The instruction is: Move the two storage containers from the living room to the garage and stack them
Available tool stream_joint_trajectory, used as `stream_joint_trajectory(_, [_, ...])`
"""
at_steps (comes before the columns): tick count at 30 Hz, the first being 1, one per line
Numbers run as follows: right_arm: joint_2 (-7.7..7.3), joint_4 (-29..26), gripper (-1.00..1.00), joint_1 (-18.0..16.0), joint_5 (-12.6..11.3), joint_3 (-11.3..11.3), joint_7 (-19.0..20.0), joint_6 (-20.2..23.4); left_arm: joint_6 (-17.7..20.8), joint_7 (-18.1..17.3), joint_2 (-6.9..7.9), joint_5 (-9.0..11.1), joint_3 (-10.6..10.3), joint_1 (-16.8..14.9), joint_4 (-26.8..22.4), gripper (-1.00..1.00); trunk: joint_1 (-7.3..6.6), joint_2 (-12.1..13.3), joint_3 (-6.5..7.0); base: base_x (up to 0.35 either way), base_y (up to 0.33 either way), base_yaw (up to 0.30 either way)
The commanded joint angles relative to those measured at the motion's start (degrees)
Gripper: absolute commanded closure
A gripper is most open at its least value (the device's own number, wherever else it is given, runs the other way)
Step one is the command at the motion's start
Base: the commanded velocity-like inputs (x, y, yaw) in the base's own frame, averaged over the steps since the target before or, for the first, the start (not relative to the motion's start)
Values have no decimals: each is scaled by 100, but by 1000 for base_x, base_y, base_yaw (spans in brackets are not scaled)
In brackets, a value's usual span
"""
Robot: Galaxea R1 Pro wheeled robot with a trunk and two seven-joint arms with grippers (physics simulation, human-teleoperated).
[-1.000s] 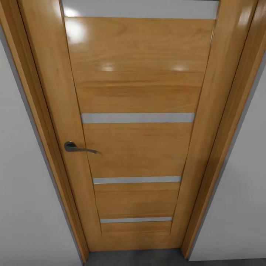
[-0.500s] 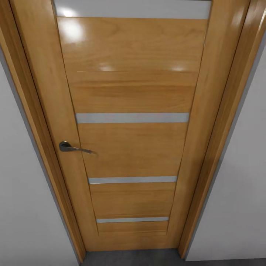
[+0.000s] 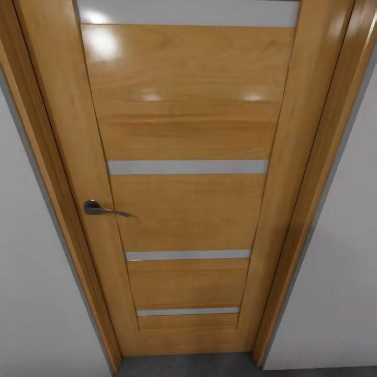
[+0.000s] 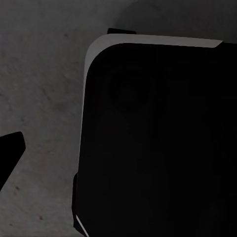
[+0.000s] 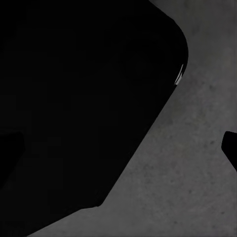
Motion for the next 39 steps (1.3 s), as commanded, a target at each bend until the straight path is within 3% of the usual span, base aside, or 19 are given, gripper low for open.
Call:
stream_joint_trajectory(1, [0, 0, -100, 0, -26, 29, 1, -20, -13, 1, -1, 47, 1, -1, 0, -100, 0, -2, -4, 0, 0, 0])
stream_joint_trajectory(20, [10, 0, -100, 0, 2, 29, 1, -20, -13, -7, 1, 49, 1, -1, 0, -100, 0, -2, -4, 82, 0, 4])
stream_joint_trajectory(30, [-4, 0, -100, 0, 10, 29, 1, -20, -15, -4, 1, 49, 1, -1, 0, -100, 0, -2, -4, 0, 0, 191])
stream_joint_trajectory(39, [-16, 0, -100, 0, 10, 29, 1, -20, -15, -5, -1, 47, 1, -1, 0, -100, 0, -2, -4, 0, 0, 21])
